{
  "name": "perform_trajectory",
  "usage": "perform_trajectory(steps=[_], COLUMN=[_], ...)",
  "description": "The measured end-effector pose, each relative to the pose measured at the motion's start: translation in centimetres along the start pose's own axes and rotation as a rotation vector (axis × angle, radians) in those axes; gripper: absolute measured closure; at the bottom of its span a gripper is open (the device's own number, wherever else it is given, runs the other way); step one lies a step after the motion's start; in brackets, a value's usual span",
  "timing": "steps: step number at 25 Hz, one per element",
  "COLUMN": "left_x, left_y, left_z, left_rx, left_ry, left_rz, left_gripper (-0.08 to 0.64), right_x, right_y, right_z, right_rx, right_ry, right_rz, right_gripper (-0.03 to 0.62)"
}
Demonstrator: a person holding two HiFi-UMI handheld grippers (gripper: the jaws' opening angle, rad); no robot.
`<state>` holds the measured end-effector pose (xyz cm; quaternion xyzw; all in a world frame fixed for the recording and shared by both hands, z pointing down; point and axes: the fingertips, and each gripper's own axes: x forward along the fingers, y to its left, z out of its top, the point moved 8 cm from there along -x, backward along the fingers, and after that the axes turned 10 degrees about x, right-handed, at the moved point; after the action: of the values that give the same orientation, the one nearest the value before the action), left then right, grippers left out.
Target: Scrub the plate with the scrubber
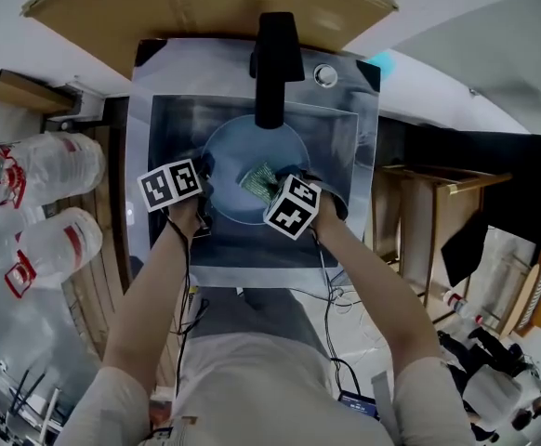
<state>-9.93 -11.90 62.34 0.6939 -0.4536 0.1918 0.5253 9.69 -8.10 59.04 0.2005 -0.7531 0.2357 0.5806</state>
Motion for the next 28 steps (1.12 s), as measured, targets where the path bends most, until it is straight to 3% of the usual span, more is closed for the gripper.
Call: perform_trajectory(steps=[3,6,10,13,18,21,25,28], left_x=[0.2,0.0,0.1,0.1,-0.1,-0.2,-0.8,-2.1], left_y=[-0.2,0.0,-0.1,0.0,0.3,0.2,-0.3,-0.9], left_z=[0.2,0.0,0.1,0.3,0.3,0.4,0.6,0.9], left_rx=[0.010,0.012,0.025,0.032,0.057,0.074,0.169,0.223], left_ry=[0.008,0.009,0.011,-0.008,-0.006,-0.002,-0.016,-0.061], left_rz=[0.002,-0.002,-0.020,-0.020,-0.010,-0.006,0.028,0.089], left_gripper=[0.500,0.500,0.500,0.502,0.512,0.512,0.509,0.506], right_x=[0.5,1.3,1.9,1.9,1.7,0.5,-0.8,-2.9], right_y=[1.8,3.2,2.3,0.3,-3.5,-5.1,-6.0,-5.7], right_z=[1.1,2.4,4.5,5.5,2.3,0.9,-0.9,-1.4], right_rx=[0.079,0.079,0.204,0.319,0.700,0.739,0.844,0.820], right_ry=[-0.035,-0.062,-0.127,-0.183,-0.278,-0.291,-0.311,-0.344], right_rz=[0.099,0.122,0.146,0.108,-0.004,-0.112,-0.155,-0.205], right_gripper=[0.499,0.497,0.492,0.488,0.487,0.489,0.489,0.491])
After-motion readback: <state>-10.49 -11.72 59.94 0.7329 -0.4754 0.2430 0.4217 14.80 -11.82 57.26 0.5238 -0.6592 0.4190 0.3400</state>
